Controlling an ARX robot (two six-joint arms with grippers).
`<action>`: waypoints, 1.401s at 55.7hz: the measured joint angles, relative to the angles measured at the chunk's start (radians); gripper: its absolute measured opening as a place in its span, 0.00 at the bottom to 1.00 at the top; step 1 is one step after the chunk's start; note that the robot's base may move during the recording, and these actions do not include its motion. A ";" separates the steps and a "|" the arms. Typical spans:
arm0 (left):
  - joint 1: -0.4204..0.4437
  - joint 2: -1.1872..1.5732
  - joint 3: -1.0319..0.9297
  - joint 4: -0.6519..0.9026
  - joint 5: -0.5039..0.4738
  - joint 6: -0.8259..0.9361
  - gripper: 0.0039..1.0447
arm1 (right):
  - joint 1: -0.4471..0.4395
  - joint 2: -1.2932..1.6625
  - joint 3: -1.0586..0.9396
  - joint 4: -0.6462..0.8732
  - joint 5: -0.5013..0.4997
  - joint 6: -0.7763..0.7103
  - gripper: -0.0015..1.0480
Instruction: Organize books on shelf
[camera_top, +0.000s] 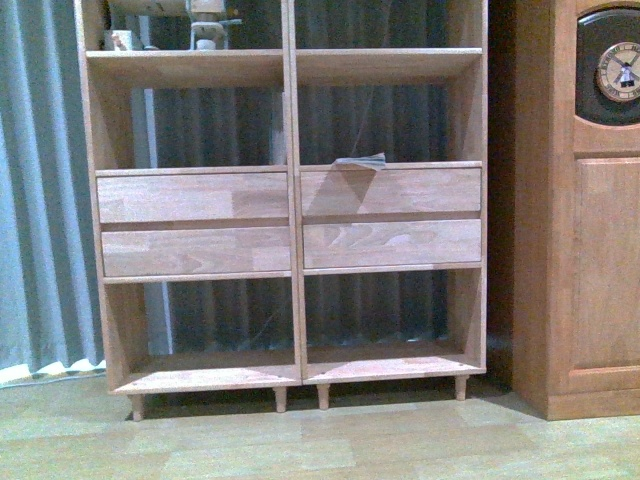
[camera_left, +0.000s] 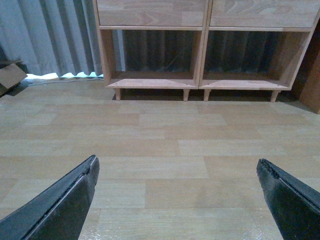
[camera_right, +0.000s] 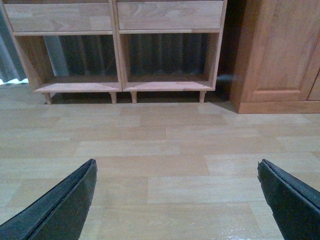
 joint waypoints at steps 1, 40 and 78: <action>0.000 0.000 0.000 0.000 0.000 0.000 0.93 | 0.000 0.000 0.000 0.000 0.000 0.000 0.93; 0.000 0.000 0.000 0.000 0.000 0.000 0.93 | 0.000 0.000 0.000 0.000 0.000 0.000 0.93; 0.000 0.000 0.000 0.000 0.000 0.000 0.93 | 0.000 0.000 0.000 0.000 0.000 0.000 0.93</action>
